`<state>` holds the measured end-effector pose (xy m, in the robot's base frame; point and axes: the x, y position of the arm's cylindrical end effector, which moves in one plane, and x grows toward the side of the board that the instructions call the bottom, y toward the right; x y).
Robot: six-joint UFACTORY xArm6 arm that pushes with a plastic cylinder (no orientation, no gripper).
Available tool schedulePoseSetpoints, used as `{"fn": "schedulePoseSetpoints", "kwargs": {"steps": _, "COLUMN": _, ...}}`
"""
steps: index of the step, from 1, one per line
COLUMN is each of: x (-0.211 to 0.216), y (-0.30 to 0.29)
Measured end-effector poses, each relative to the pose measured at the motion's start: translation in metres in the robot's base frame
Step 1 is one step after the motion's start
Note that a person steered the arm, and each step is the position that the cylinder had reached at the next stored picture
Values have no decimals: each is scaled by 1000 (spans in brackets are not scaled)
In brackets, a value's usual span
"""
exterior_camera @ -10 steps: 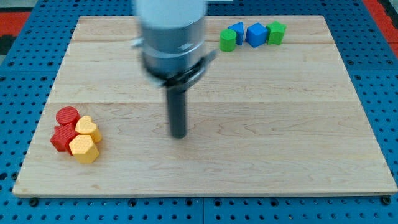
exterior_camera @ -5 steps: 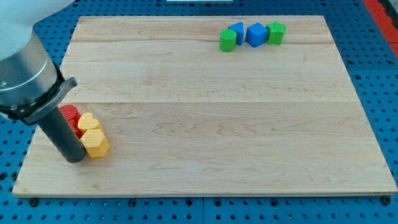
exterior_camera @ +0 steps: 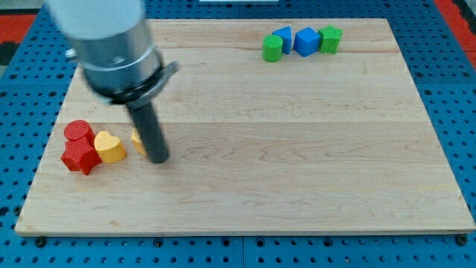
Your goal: Move the yellow blocks and red star slightly to the right side
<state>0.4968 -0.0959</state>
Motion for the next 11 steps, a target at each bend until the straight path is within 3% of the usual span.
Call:
{"fn": "schedulePoseSetpoints", "kwargs": {"steps": 1, "x": -32, "y": 36}}
{"fn": "schedulePoseSetpoints", "kwargs": {"steps": 2, "x": 19, "y": 23}}
{"fn": "schedulePoseSetpoints", "kwargs": {"steps": 3, "x": 69, "y": -68}}
{"fn": "schedulePoseSetpoints", "kwargs": {"steps": 4, "x": 74, "y": -191}}
{"fn": "schedulePoseSetpoints", "kwargs": {"steps": 5, "x": 36, "y": -201}}
{"fn": "schedulePoseSetpoints", "kwargs": {"steps": 8, "x": 0, "y": -37}}
{"fn": "schedulePoseSetpoints", "kwargs": {"steps": 10, "x": 0, "y": -23}}
{"fn": "schedulePoseSetpoints", "kwargs": {"steps": 11, "x": 19, "y": -66}}
